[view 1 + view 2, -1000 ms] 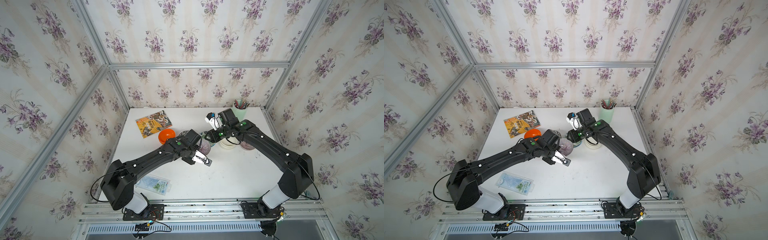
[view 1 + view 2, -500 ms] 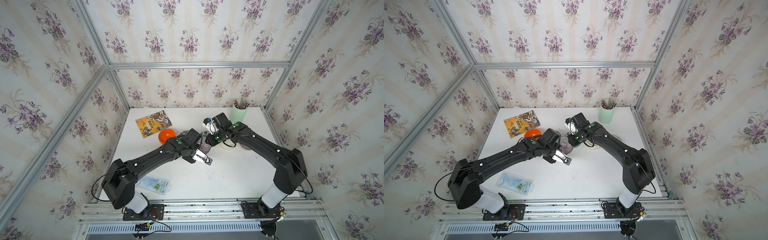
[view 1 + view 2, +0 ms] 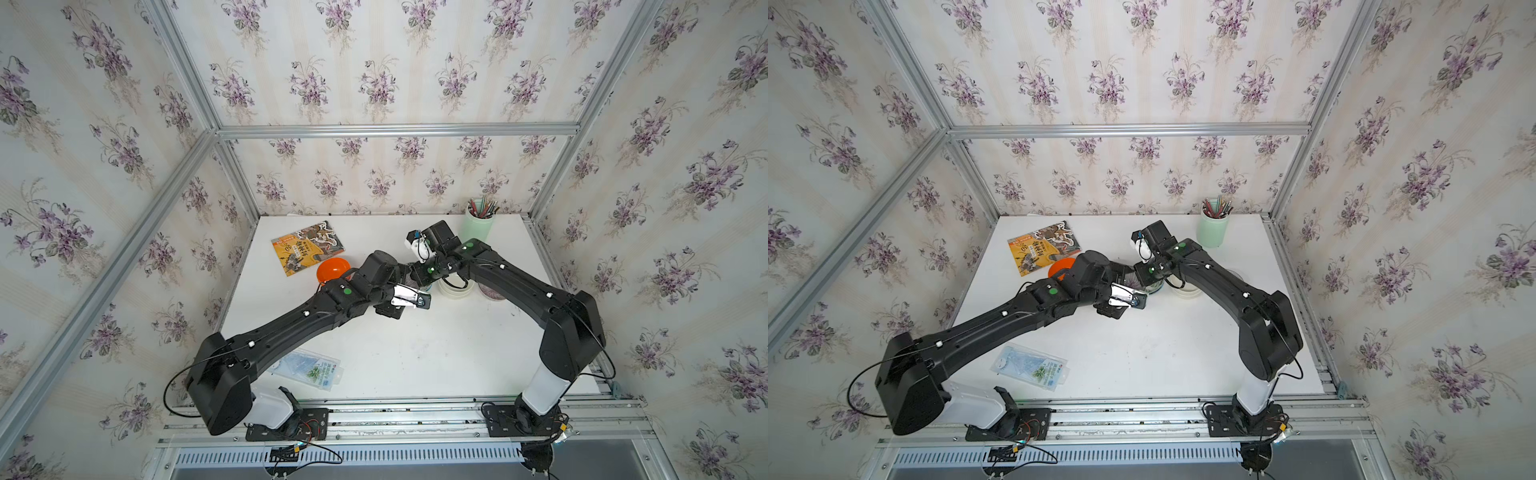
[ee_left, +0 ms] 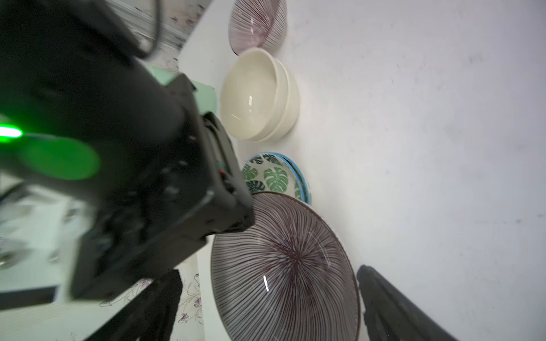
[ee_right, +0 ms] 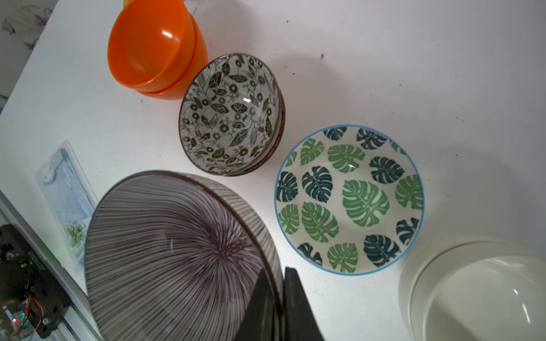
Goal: Stack the bowls
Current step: Pick up the bowl from the center of the board, then place the bowl on the bowl.
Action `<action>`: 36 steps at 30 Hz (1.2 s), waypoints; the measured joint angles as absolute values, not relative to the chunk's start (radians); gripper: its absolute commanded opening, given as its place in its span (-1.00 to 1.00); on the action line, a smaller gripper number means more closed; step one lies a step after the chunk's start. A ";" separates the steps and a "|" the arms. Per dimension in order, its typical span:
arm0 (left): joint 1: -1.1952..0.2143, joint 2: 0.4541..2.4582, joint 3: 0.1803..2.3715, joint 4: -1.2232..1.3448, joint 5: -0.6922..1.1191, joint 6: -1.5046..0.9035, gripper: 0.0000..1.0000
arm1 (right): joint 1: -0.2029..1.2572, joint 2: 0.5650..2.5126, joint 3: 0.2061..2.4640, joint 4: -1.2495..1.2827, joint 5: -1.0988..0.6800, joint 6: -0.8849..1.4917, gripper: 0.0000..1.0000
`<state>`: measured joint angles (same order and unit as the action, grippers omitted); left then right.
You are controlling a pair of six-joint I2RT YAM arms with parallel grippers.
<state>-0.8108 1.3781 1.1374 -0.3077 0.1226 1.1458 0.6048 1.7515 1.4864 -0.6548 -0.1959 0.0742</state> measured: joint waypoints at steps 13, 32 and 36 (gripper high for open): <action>-0.701 1.265 1.177 -0.117 -0.131 0.540 1.00 | 0.138 1.598 1.346 -0.556 -0.263 0.194 -0.88; -0.530 1.398 1.339 -0.574 -0.354 -0.139 0.99 | -0.204 1.465 1.084 -0.527 -0.213 0.251 -0.81; -0.523 1.396 1.338 -0.588 -0.354 -0.170 0.99 | -0.202 1.493 1.065 -0.529 -0.196 0.239 -0.81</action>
